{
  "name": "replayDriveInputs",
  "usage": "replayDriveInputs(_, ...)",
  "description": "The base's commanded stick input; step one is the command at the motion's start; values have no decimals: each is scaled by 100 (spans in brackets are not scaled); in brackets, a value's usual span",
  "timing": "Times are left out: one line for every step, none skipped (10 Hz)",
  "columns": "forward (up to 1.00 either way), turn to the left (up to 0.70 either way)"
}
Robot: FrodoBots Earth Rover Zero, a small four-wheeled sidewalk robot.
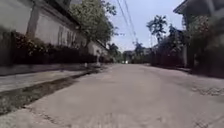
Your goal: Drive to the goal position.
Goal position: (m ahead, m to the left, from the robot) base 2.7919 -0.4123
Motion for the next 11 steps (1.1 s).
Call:
replayDriveInputs(100, 0)
replayDriveInputs(100, 0)
replayDriveInputs(100, 0)
replayDriveInputs(100, 0)
replayDriveInputs(100, 0)
replayDriveInputs(100, 0)
replayDriveInputs(100, 0)
replayDriveInputs(100, 0)
replayDriveInputs(100, 0)
replayDriveInputs(100, 0)
replayDriveInputs(100, 0)
